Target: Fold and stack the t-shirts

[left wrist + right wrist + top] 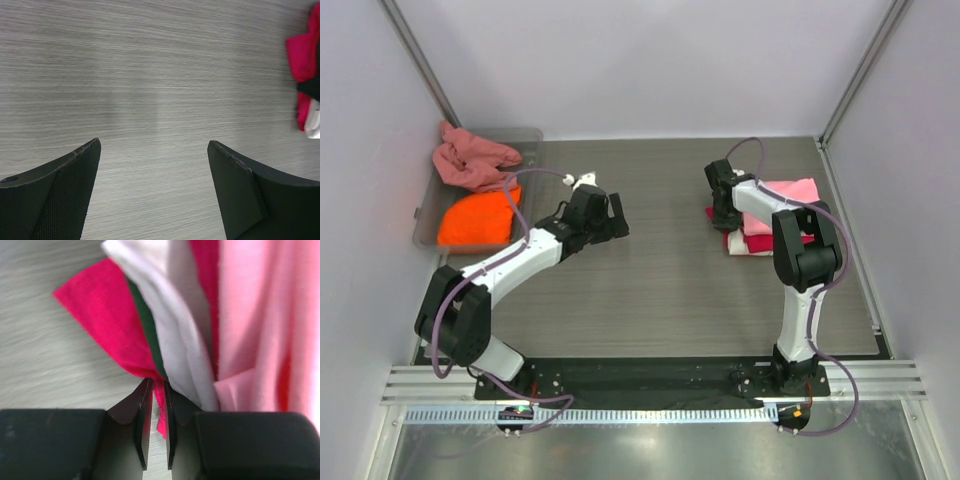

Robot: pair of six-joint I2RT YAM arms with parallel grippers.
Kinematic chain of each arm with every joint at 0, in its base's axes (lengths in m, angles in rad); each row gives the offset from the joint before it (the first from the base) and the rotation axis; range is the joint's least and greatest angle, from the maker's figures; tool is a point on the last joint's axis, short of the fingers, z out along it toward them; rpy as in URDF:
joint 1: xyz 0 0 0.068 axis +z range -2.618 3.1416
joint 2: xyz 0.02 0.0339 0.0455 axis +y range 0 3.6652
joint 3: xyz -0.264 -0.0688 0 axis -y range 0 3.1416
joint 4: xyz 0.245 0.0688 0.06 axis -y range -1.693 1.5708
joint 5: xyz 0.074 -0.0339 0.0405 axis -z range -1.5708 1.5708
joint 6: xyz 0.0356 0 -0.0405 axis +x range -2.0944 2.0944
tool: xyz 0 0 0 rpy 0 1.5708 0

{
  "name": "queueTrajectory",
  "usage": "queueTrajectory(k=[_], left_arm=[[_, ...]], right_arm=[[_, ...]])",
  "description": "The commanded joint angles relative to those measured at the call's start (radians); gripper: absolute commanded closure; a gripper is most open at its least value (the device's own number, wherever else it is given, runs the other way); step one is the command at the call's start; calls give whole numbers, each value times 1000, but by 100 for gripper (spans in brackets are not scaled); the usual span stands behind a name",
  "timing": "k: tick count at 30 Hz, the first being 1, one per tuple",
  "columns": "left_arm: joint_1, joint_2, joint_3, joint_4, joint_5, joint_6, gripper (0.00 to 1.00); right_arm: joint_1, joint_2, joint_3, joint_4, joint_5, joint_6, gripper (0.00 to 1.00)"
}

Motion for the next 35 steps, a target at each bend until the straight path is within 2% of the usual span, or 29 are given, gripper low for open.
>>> queueTrajectory(k=[1,4,7,8,9,11,14,17,19,22,25,28,35], left_arm=[[26,-50,-24,6,-19,24,12],[27,-73,-53,13,-29,32,11],[26,-117,-93,26,-47,35,10],[27,-132,-108,36,-50,40,10],[27,-167,-122,42,-53,43,10],[26,-204,-182,74,-61,44,10],[26,-296,-316,176,-41,38,9],[23,-381,-433,238,-49,57,5],[24,-445,-467,232,-55,96,0],[24,-499,-518,211,-56,141,0],[24,-551,-569,224,-53,144,0],[23,-587,-619,293,-47,130,0],[24,-582,-609,296,-38,136,0]], right_arm=[[-68,-39,4,-38,176,16,79],[-37,-86,-5,-6,115,-17,74],[24,-188,-49,64,64,-57,48],[46,-224,-95,92,64,-54,30],[79,-262,-120,145,63,-48,21],[110,-388,-211,233,35,-25,13],[173,-568,-399,356,-18,2,10],[218,-702,-614,593,-37,10,8],[221,-744,-731,660,-39,29,8],[221,-802,-830,700,-17,22,9],[222,-858,-964,833,-129,12,8],[222,-858,-1028,953,-193,41,6],[222,-825,-996,922,-155,45,6]])
